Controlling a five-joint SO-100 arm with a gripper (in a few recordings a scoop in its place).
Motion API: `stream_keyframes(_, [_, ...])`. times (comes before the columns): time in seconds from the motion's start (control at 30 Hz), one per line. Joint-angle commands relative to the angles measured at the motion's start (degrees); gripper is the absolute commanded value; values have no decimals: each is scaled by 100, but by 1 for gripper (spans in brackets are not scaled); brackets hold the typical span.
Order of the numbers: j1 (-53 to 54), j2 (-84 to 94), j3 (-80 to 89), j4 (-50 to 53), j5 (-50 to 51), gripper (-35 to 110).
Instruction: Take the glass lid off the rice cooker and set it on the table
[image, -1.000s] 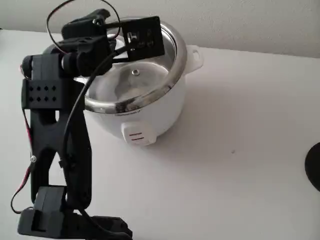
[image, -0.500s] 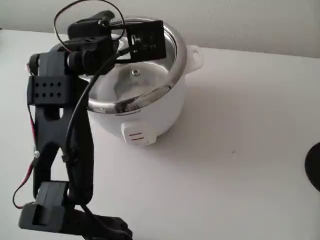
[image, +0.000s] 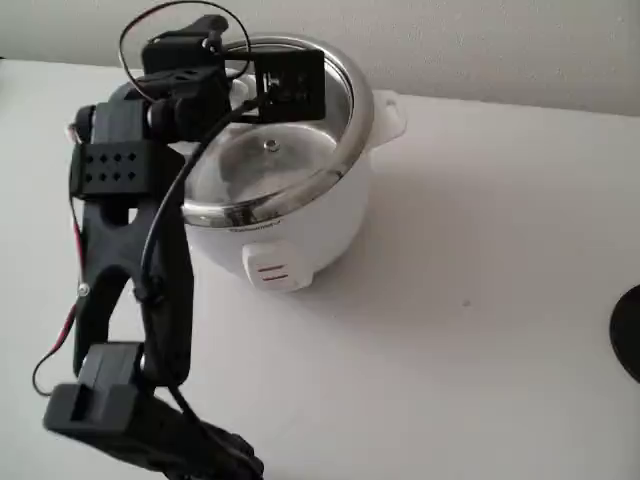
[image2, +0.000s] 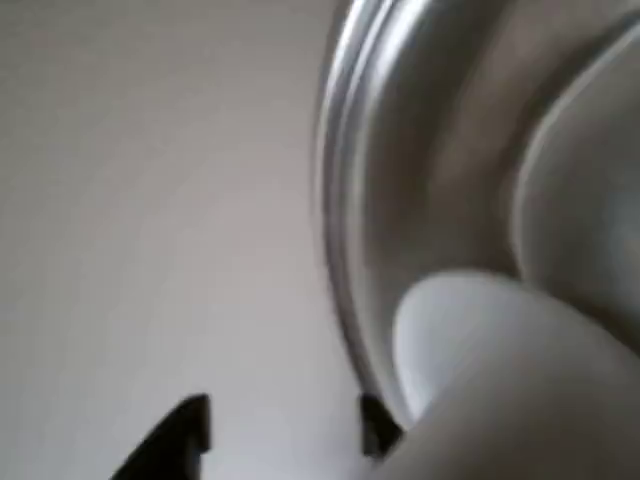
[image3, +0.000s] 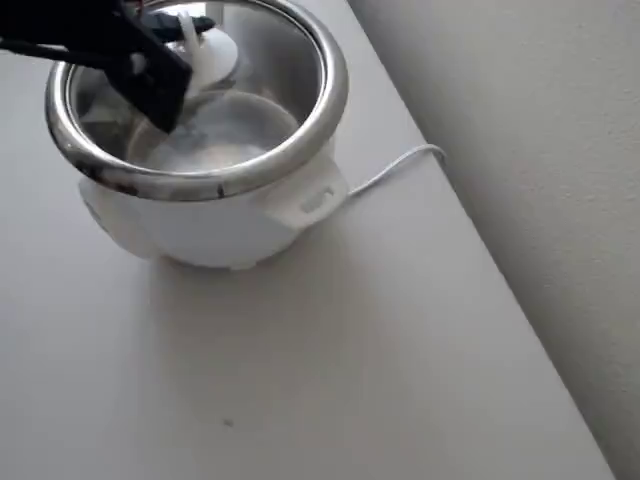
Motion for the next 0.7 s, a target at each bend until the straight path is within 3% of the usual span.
stream_keyframes(0.0, [-18,18,-290,-264,62,4])
stream_keyframes(0.67, [79,1995,-290,-642,35,0])
